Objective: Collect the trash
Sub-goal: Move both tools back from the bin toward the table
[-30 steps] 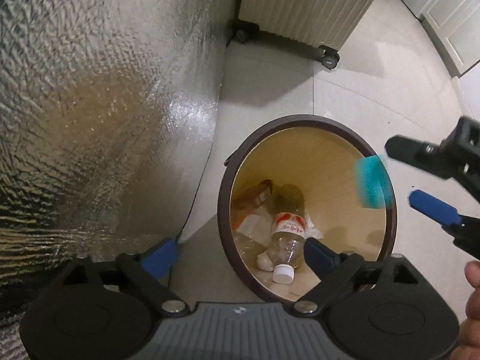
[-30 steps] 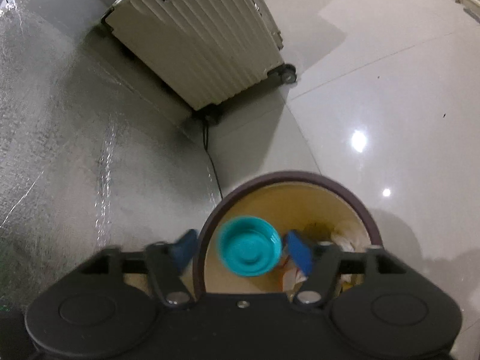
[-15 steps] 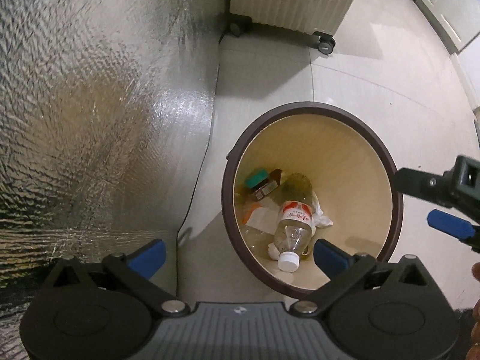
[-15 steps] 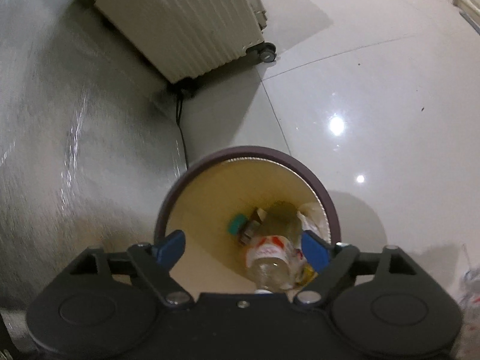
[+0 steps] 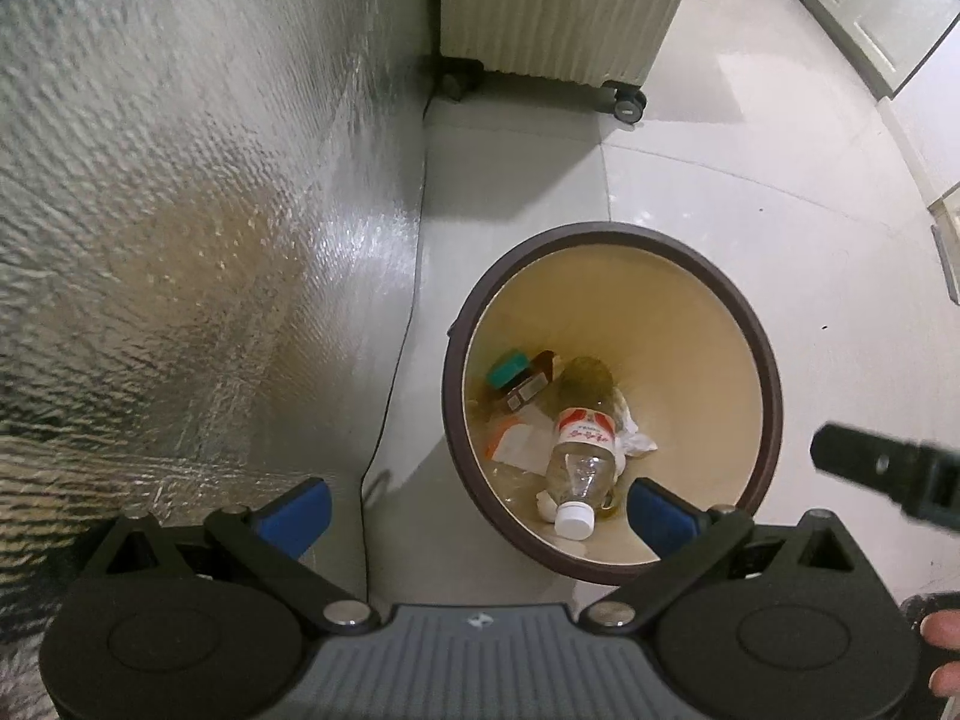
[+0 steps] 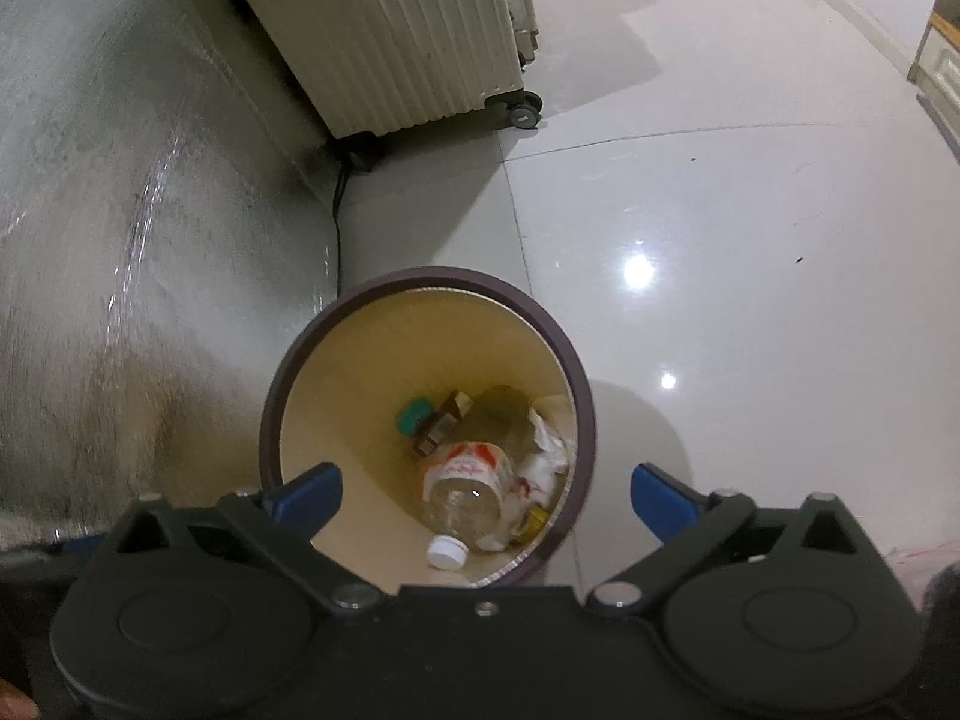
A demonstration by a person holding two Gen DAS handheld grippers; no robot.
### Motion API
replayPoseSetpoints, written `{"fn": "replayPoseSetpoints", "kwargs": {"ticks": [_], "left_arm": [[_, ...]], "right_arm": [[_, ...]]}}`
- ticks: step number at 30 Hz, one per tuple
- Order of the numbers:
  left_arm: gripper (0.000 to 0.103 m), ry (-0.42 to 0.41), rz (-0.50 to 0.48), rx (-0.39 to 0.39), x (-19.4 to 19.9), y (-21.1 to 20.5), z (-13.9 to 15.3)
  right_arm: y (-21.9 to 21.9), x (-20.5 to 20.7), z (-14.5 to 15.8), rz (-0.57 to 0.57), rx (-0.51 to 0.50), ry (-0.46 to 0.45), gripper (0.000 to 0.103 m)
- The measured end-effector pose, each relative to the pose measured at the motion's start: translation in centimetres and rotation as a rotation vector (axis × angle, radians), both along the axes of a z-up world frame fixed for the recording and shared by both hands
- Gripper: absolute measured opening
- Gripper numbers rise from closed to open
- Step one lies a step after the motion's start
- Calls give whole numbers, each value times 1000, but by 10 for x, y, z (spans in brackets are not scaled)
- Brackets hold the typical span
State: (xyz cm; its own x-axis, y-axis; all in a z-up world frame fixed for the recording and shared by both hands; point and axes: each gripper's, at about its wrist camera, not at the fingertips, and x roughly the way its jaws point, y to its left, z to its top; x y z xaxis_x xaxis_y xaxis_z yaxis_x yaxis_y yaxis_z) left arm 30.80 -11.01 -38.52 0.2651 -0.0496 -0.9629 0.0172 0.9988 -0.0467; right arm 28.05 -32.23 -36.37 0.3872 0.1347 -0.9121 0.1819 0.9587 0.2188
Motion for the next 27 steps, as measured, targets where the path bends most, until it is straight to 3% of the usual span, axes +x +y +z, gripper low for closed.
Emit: {"fn": "replayPoseSetpoints", "kwargs": {"ticks": [8, 27], "left_arm": [[103, -24, -17, -20, -15, 1, 22], [103, -149, -73, -30, -72, 5, 97]], "right_arm": [[-9, -26, 17, -17, -25, -3, 103], [-27, -106, 91, -41, -104, -109, 103]]}}
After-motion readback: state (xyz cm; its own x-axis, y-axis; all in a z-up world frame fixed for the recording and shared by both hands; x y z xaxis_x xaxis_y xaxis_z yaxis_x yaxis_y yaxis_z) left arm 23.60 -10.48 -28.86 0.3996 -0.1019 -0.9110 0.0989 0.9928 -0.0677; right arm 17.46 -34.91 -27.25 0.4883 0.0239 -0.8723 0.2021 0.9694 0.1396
